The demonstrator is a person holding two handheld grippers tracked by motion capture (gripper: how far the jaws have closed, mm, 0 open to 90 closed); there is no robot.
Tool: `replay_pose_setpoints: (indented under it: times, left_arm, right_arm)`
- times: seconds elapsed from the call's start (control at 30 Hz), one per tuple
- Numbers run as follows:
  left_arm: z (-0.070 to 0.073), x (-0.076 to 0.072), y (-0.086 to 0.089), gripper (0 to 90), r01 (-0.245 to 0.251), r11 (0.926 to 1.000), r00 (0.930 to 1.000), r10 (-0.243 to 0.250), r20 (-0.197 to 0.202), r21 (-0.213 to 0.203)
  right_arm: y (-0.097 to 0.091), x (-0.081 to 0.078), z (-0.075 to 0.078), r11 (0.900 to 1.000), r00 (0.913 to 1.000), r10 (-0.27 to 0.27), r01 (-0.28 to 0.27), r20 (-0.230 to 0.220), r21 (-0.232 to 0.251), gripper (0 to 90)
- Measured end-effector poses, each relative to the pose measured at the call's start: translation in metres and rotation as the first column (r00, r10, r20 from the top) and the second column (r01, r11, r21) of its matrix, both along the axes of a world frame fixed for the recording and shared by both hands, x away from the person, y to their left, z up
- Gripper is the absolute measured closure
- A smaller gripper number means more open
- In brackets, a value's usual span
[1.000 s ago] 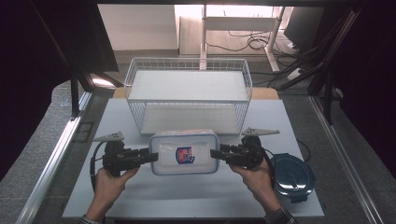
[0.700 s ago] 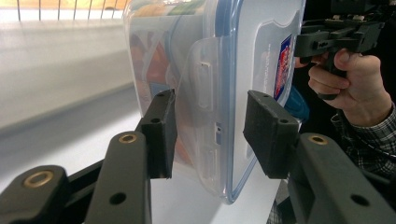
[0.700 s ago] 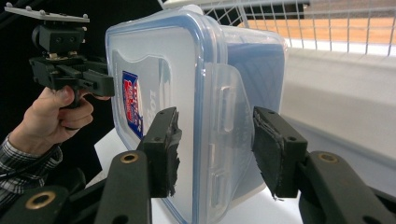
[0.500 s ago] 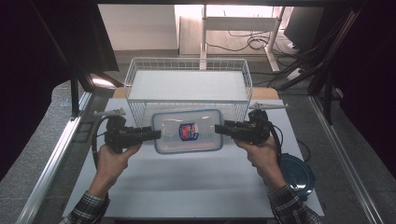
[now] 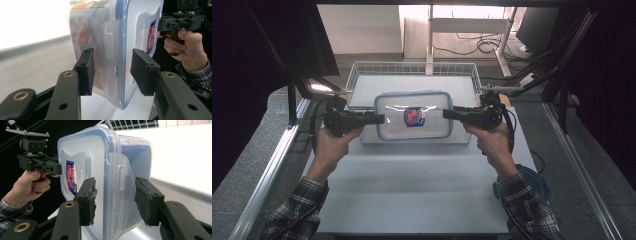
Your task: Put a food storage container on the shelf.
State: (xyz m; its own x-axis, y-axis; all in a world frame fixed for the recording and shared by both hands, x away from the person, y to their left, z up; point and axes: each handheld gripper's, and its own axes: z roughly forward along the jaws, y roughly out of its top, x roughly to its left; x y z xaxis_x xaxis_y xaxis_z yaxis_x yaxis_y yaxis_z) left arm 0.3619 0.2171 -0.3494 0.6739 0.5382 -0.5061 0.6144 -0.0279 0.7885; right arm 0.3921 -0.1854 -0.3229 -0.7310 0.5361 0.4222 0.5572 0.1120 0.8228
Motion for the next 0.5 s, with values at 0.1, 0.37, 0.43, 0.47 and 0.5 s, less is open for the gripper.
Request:
replay_pose_setpoints:
  times: [0.1,0.37,0.43,0.47,0.5]
  left_arm:
    - [0.012,0.009,0.001,54.7,-0.002,1.0,1.0,0.002,0.01,0.005]
    - [0.031,0.033,0.004,54.5,-0.011,0.9998,0.9998,0.01,0.016,0.018]
    - [0.033,0.04,0.004,54.4,-0.016,0.9998,0.9998,0.015,0.016,0.016]
    - [0.033,0.04,0.004,54.4,-0.016,0.9998,0.9998,0.015,0.016,0.016]
    - [0.035,0.048,0.003,54.3,-0.021,0.9997,0.9997,0.021,0.013,0.009]
  right_arm:
    - [0.001,0.008,0.011,1.0,1.0,-0.001,0.001,0.003,0.003,52.1]
    - [0.005,0.032,0.026,0.9999,0.9999,-0.006,0.006,0.01,0.015,52.0]
    - [0.005,0.038,0.027,0.9998,0.9999,-0.008,0.007,0.01,0.021,52.0]
    - [0.005,0.042,0.027,0.9997,0.9999,-0.011,0.011,0.007,0.023,51.9]
    - [0.004,0.045,0.027,0.9996,0.9999,-0.014,0.014,0.007,0.026,52.0]
